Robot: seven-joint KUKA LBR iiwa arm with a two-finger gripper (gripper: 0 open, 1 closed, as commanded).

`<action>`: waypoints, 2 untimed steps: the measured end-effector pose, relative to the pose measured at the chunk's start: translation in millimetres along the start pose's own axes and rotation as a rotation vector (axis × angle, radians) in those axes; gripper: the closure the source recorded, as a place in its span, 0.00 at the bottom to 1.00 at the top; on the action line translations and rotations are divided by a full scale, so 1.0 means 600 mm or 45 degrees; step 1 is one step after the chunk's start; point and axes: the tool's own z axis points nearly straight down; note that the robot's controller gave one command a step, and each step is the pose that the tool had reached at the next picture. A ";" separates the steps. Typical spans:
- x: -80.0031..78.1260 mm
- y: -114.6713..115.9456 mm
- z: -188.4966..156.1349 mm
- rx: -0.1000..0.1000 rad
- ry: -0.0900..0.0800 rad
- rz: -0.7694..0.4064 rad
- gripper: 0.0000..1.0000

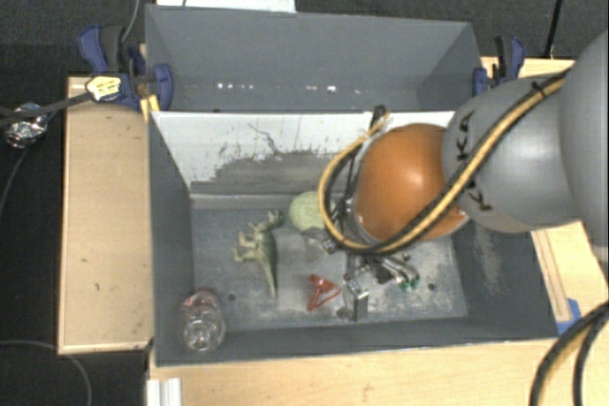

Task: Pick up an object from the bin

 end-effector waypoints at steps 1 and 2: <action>0.004 0.031 0.043 0.003 -0.007 -0.112 1.00; 0.004 0.031 0.043 0.003 -0.007 -0.110 1.00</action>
Offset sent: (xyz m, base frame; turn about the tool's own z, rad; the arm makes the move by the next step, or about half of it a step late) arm 0.0000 0.0000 0.0000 0.0000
